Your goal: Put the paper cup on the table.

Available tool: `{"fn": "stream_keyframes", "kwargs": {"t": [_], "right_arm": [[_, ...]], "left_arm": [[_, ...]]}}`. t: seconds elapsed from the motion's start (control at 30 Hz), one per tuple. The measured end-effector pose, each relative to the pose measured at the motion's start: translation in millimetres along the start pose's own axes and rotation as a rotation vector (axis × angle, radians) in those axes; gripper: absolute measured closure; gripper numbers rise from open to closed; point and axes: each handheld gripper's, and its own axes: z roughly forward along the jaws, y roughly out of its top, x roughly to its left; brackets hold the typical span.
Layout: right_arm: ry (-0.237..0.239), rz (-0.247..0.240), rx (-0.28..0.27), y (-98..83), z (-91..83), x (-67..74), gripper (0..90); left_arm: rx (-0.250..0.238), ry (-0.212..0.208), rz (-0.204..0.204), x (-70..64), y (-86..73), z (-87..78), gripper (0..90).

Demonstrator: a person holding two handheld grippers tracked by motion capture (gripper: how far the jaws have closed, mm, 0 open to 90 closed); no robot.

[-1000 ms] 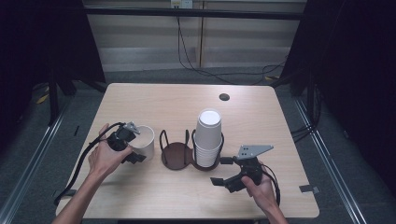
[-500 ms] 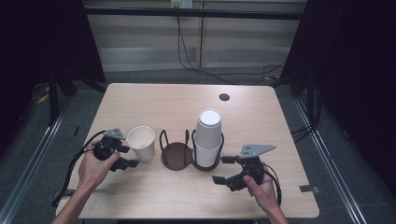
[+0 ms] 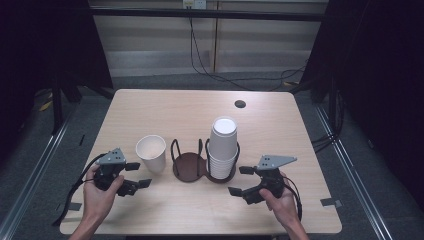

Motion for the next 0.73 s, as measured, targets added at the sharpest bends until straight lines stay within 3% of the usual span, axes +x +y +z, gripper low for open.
{"fn": "stream_keyframes", "kwargs": {"t": [0.07,0.13,0.2,0.23,0.3,0.37,0.43,0.57,0.63,0.73], "right_arm": [[-0.002,0.002,-0.003,-0.2,0.0,-0.2,14.5],[-0.004,0.005,-0.005,-1.0,0.9,-1.1,14.5],[-0.006,0.008,-0.002,-1.7,1.9,-1.4,14.5],[-0.006,0.005,-0.004,-1.7,2.0,-1.2,14.5],[-0.009,0.007,-0.011,-1.5,1.6,-0.6,14.4],[-0.017,0.012,-0.018,-1.3,1.2,-0.5,14.4],[-0.019,0.016,-0.025,-1.4,0.3,-0.3,14.4],[-0.023,0.026,-0.032,-2.5,0.1,2.0,14.4],[-0.020,0.023,-0.027,-5.1,-0.9,5.5,14.4],[-0.030,0.029,-0.018,-12.0,1.3,7.8,14.4]], "left_arm": [[-0.037,-0.006,0.025,-6.5,-0.7,-2.5,22.4],[-0.038,-0.006,0.038,-13.3,-0.9,-2.4,22.4],[-0.060,-0.034,0.018,-19.7,-1.8,-2.2,22.3],[-0.068,-0.026,0.019,-22.8,-1.7,-1.4,22.3],[-0.088,-0.010,-0.017,-31.4,-2.9,4.2,19.9],[-0.101,-0.033,-0.002,-37.9,-6.1,10.6,19.6],[-0.095,-0.025,0.022,-43.6,-9.0,18.5,19.6],[-0.105,-0.054,-0.010,-46.7,-12.9,31.7,18.5],[-0.079,-0.065,0.013,-48.2,-13.2,37.3,16.9],[-0.079,-0.075,-0.022,-50.0,-17.3,44.8,16.4]]}}
